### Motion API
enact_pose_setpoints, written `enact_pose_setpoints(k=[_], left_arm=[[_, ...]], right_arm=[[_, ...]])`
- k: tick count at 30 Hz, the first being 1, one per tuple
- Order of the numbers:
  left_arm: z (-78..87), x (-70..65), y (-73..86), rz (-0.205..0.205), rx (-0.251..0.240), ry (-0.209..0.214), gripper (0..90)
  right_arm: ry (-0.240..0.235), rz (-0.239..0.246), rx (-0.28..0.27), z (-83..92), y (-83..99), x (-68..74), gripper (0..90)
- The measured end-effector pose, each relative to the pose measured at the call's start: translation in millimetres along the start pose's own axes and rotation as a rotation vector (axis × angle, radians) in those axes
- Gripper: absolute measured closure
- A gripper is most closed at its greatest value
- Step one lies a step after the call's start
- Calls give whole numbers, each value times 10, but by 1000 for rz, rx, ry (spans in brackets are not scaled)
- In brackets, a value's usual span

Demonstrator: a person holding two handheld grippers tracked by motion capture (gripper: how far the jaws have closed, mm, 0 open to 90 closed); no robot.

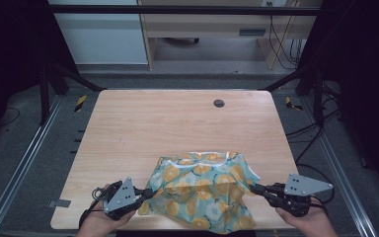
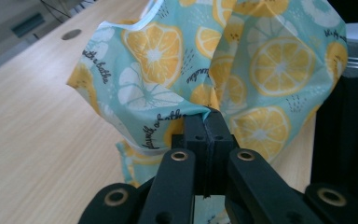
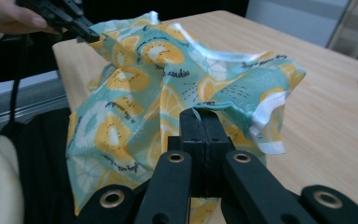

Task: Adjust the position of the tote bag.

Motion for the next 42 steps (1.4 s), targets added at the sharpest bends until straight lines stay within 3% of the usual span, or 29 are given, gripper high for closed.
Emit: enact_pose_setpoints(k=[3,10,19,22,29,33,42], left_arm=[[-78,-46,58,-52,50,25,900],[-253,-145,174,-125,126,89,900],[-387,-93,314,-146,213,83,900],[-406,-40,351,-131,231,72,900],[-443,72,404,-120,272,46,900],[-452,131,417,-107,288,14,900],[-505,191,443,-81,314,-15,900]], right_arm=[[-45,5,26,-21,110,57,900],[-104,16,68,-61,274,112,900],[-177,53,136,-149,462,196,900],[-186,78,166,-188,530,218,900],[-169,97,211,-302,639,175,900],[-127,101,238,-404,697,71,900],[-41,96,241,-490,695,-83,900]])
Point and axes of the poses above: each handheld gripper's, and its own axes: z roughly backward along the jaws, y roughly out of its underside, x roughly to its left, the point moved 7 cm from there along -z, roughly forward along the jaws, and after that the axes turned 14 degrees about y, right-handed, at the moved point
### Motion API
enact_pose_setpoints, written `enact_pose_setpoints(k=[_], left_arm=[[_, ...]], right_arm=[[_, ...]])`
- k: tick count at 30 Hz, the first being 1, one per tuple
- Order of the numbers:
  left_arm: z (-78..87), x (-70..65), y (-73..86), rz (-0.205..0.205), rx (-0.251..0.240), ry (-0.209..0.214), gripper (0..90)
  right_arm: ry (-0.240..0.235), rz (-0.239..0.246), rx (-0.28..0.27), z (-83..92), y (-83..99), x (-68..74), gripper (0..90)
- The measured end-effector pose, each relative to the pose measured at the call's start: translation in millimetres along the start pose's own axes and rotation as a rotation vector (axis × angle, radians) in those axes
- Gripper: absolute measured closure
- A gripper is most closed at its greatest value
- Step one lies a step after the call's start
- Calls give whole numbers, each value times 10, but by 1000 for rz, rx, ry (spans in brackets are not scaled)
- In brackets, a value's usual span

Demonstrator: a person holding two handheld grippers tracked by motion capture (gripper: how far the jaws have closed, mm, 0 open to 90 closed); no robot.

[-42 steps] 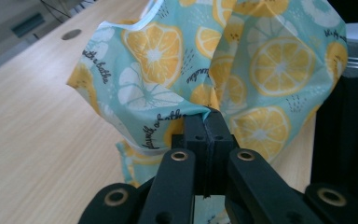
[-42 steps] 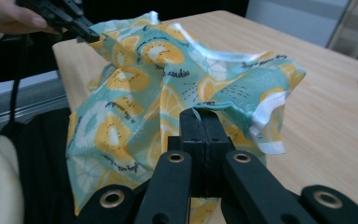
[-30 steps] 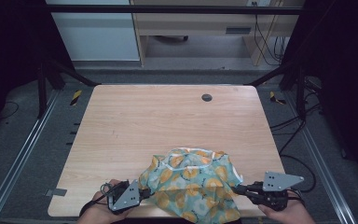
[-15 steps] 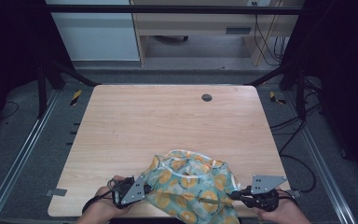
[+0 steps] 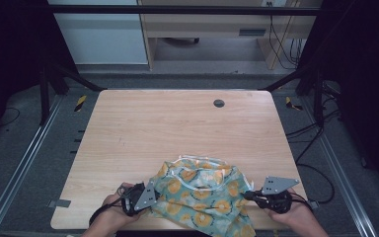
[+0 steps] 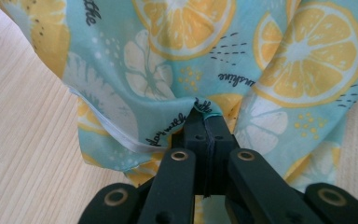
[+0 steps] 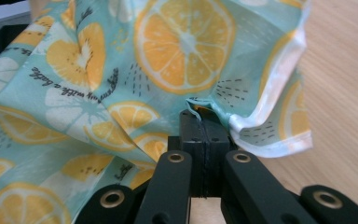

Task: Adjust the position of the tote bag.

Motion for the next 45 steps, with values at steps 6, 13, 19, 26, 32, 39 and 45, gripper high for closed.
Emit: enact_pose_setpoints(k=[6,13,19,26,32,39,45], left_arm=[[-22,33,1,26,-2,-6,900],[-39,86,-9,47,1,-23,900],[-39,134,-18,82,-17,-33,900],[-23,121,-9,91,-26,-28,900],[-22,99,2,106,-33,-19,896],[75,48,-1,152,-90,-24,662],[209,9,-39,235,-188,-40,469]], right_arm=[[33,-9,0,-11,-11,-62,900],[73,-20,-12,-37,-34,-133,900],[93,-40,-21,-50,-55,-203,900],[93,-49,-22,-31,-46,-192,900],[91,-52,-22,5,-24,-176,893],[129,-104,-37,168,-12,-192,637],[169,-138,-75,307,-31,-189,356]])
Point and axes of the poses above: each handheld gripper's, and its own axes: z roughly backward along the jaws, y roughly out of its underside, x roughly to its left, the point moved 7 cm from there along -z, roughly forward along the jaws, and after that the axes turned 14 degrees about y, right-handed, at the moved point
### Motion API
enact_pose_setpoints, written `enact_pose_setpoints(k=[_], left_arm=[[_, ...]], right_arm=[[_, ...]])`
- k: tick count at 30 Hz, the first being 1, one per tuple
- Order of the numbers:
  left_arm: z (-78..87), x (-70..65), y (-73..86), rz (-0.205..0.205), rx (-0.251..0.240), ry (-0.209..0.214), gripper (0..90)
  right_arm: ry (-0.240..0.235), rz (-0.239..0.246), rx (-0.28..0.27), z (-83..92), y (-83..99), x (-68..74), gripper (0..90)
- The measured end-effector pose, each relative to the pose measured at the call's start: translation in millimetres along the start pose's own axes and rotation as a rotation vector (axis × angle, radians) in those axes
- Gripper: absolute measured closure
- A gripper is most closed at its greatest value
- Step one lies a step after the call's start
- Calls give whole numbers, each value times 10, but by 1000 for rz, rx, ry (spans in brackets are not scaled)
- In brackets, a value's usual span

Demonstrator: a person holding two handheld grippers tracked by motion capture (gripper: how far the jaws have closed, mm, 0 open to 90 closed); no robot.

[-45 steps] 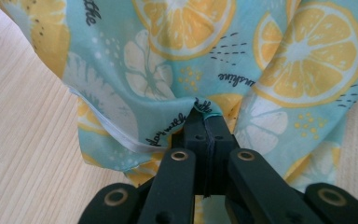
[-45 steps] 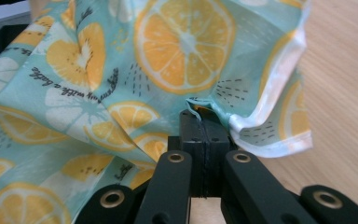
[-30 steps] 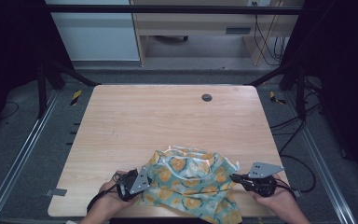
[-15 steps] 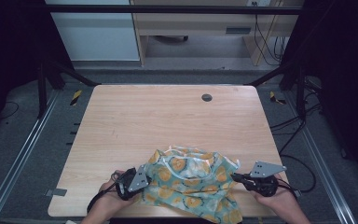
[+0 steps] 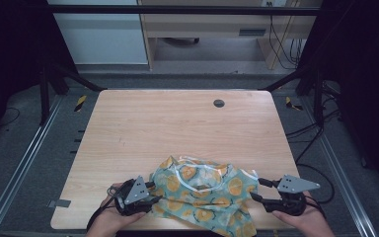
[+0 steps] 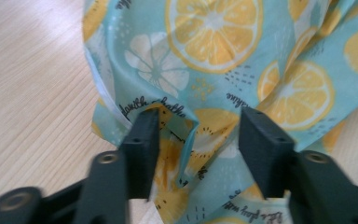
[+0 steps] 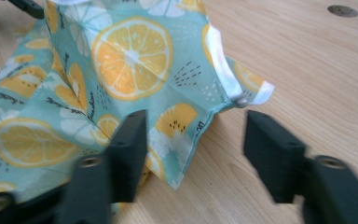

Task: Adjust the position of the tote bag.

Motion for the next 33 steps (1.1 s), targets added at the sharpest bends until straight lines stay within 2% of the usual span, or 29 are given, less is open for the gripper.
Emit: enact_pose_setpoints(k=[2,3,6,11,14,17,19,20,23,25,28,33], left_arm=[[29,-14,-12,16,-19,-9,372],[38,-26,-16,27,-26,-8,372],[77,-57,-37,37,-45,-25,281],[151,-70,-127,30,-72,-40,265],[171,-86,-235,20,-84,-33,265],[161,-126,-387,4,-92,-26,264],[125,-196,-565,2,-124,6,266],[125,-196,-565,2,-124,6,272],[57,-278,-706,-28,-125,25,274],[11,-331,-775,-44,-120,42,285],[-65,-409,-862,-71,-112,67,297],[-203,-450,-953,-90,-111,79,329]], right_arm=[[13,-14,-7,46,-20,-6,238],[13,-14,-7,46,-20,-6,238],[11,-19,-14,117,-73,-3,166],[6,-27,-31,207,-189,-32,139],[3,-25,-26,208,-247,-45,139],[-9,-6,-18,162,-367,-30,167],[-38,11,-14,84,-520,29,236],[-38,11,-14,84,-520,29,236],[-61,46,-5,-21,-659,103,298],[-97,62,3,-122,-779,192,359],[-110,80,4,-185,-853,250,387],[-161,108,-7,-361,-1064,451,421]])
Point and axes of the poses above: each handheld gripper's, and its own axes: z roughly backward along the jaws, y roughly out of its underside, x roughly to its left, the point moved 7 cm from there along -z, roughly forward along the jaws, and after that the axes turned 14 degrees about y, right-handed, at the moved point
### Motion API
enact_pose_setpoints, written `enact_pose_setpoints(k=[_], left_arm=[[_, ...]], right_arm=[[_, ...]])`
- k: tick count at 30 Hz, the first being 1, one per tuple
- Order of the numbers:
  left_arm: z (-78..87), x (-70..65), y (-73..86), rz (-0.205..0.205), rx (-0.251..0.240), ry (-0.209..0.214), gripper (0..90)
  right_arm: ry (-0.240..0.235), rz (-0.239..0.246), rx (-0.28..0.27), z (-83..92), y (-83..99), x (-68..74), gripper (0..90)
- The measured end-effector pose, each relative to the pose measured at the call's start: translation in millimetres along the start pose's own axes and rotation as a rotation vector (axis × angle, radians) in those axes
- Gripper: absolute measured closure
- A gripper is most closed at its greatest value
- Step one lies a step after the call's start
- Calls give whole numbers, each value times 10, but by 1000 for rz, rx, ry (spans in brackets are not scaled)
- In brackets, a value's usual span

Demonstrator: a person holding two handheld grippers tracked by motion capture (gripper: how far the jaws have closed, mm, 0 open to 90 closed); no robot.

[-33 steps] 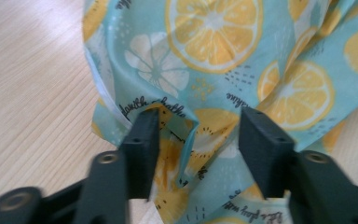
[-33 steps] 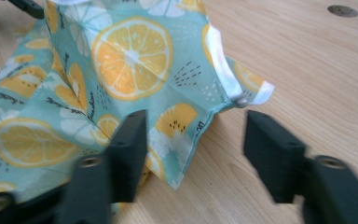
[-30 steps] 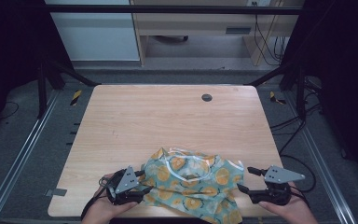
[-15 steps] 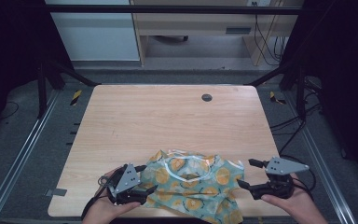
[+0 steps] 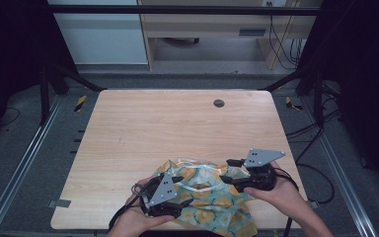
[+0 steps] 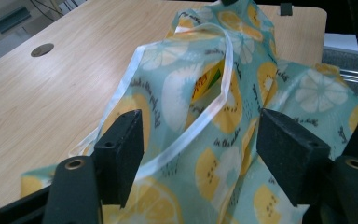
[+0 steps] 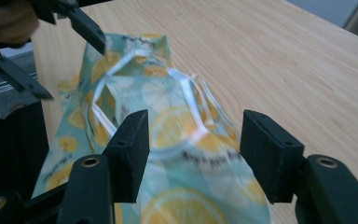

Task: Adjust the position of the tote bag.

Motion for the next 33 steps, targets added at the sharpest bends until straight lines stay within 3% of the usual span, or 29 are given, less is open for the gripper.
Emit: enact_pose_setpoints(k=[5,10,16,18,19,20,21,22,23,24,25,26,30,33], left_arm=[[-89,16,10,1,7,7,343],[-68,1,30,10,-1,4,356],[-40,-34,11,2,-9,7,360],[-39,-39,1,-1,-9,5,360],[-44,-47,-6,0,-12,10,361],[-48,-53,-12,-3,-12,10,361],[-56,-60,-16,-6,-10,15,362],[-65,-64,-20,-10,-7,16,364],[-79,-71,-22,-10,-6,20,364],[-95,-74,-24,-13,-4,21,364],[-111,-73,-29,-13,-4,20,365],[-143,-65,-38,-11,-3,22,364],[-213,-37,-58,-14,2,20,369],[-255,-25,-62,-26,10,23,389]], right_arm=[[-26,25,-1,-104,-102,121,379],[-54,81,43,-261,-126,287,276],[-51,111,74,-381,-119,354,245],[-52,122,83,-410,-121,363,299],[-43,138,87,-429,-123,363,388],[-43,138,87,-429,-123,363,388],[-36,146,83,-431,-129,357,460],[-49,143,82,-426,-145,357,590],[-49,143,82,-426,-145,357,590],[-45,160,87,-428,-151,348,713],[-45,160,87,-428,-151,348,713],[-61,160,88,-421,-159,353,796],[-72,144,86,-404,-187,358,900],[-76,140,75,-393,-217,354,900]])
Point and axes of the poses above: each handheld gripper's, and its own axes: z roughly backward along the jaws, y roughly out of its underside, x roughly to its left, the point moved 7 cm from there along -z, roughly forward along the jaws, and after that the axes turned 14 degrees about y, right-handed, at the moved point
